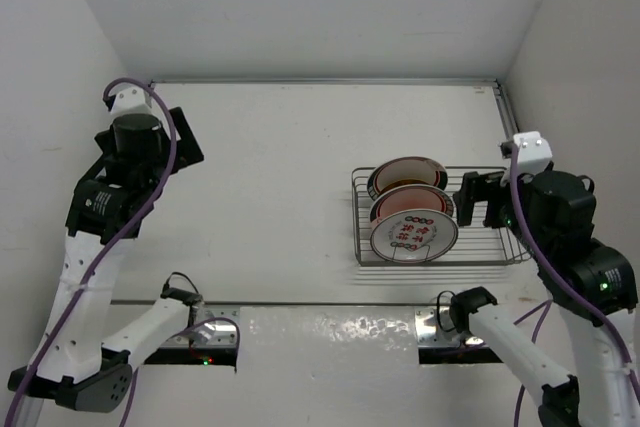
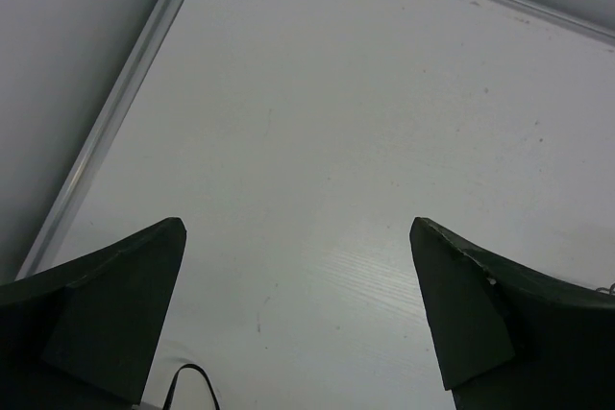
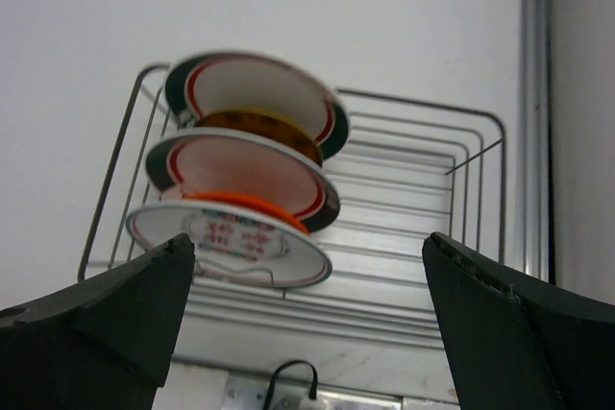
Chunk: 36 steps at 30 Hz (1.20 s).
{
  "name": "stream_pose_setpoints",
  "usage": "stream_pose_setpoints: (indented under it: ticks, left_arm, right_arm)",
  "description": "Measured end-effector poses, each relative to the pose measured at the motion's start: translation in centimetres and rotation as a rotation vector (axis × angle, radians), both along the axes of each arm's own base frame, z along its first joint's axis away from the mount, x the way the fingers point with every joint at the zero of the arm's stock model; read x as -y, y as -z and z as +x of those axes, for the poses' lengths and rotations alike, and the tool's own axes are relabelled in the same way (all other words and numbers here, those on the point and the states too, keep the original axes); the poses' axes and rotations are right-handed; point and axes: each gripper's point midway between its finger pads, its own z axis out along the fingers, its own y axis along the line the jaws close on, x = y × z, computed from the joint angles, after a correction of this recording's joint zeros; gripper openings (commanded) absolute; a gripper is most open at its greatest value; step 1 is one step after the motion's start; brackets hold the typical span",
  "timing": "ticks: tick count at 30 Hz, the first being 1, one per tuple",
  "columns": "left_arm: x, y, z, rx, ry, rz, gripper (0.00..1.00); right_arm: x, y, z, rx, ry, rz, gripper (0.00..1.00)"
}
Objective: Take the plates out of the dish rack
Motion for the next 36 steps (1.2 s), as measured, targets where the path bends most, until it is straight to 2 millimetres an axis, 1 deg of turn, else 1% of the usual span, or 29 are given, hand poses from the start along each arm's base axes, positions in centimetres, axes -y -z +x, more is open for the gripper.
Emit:
stream_pose_setpoints:
  ticks: [2,4,8,10,11,14,17,20,23,25,26,28,29,31,32,33,35,36]
  left_arm:
    - [-0.1,0.8,-0.5,-0.012,0.001,0.002,1.00]
    - [-0.2,1.4,-1.2,-0.021,0.002,0.005,1.00]
    - [-0.5,2.4,-2.2,-0.029,0.004,0.007,1.00]
    - [-0.4,3.0,-2.5,-0.034,0.011,0.004,1.00]
    - [-0.3,3.3,-2.6,-0.039,0.016,0.002,1.00]
    - [0.2,5.2,-2.9,-0.072,0.044,-0.008,1.00]
    - [1.1,6.9,-2.7,-0.103,0.087,-0.029,1.00]
    - [2.1,7.9,-2.0,-0.120,0.126,-0.050,1.00]
    - [2.7,9.2,-1.3,-0.132,0.150,-0.063,1.00]
    - [3.1,10.4,-1.1,-0.155,0.163,-0.069,1.00]
    - [3.2,11.2,-1.2,-0.170,0.170,-0.072,1.00]
    - [3.3,11.9,-1.5,-0.181,0.179,-0.077,1.00]
    - [3.3,12.0,-1.7,-0.176,0.181,-0.079,1.00]
    - [3.3,11.5,-1.8,-0.151,0.183,-0.083,1.00]
    - [3.3,11.1,-1.8,-0.131,0.184,-0.085,1.00]
    - [3.3,10.9,-1.8,-0.119,0.184,-0.087,1.00]
    - [3.3,10.7,-1.7,-0.107,0.185,-0.088,1.00]
    - [3.3,10.6,-1.6,-0.105,0.185,-0.088,1.00]
  right_arm:
    - [-0.6,1.9,-0.7,-0.030,-0.065,-0.015,0.99]
    - [-1.0,2.9,-1.6,-0.043,-0.116,-0.030,0.99]
    - [-2.3,3.2,-2.7,-0.026,-0.258,-0.069,0.99]
    - [-3.3,4.1,-2.8,-0.039,-0.346,-0.100,0.99]
    - [-3.6,4.9,-2.8,-0.061,-0.378,-0.118,0.99]
    - [-4.7,7.8,-2.2,-0.156,-0.476,-0.173,0.98]
    - [-6.1,10.7,-1.3,-0.265,-0.574,-0.211,0.97]
    - [-7.1,12.2,-0.2,-0.296,-0.652,-0.248,0.97]
    - [-7.7,12.8,1.1,-0.280,-0.701,-0.295,0.95]
    - [-8.1,13.3,2.1,-0.285,-0.729,-0.329,0.92]
    - [-8.3,13.5,2.6,-0.287,-0.740,-0.346,0.86]
    - [-8.9,14.3,3.3,-0.304,-0.771,-0.371,0.79]
    - [-9.1,14.7,3.5,-0.314,-0.780,-0.378,0.73]
    - [-9.4,15.5,3.8,-0.324,-0.798,-0.391,0.69]
    - [-9.4,15.9,3.8,-0.323,-0.800,-0.396,0.65]
    - [-9.2,16.2,3.7,-0.321,-0.800,-0.400,0.64]
    - [-8.8,16.7,3.4,-0.305,-0.792,-0.414,0.58]
    - [-8.6,16.9,3.3,-0.295,-0.787,-0.422,0.53]
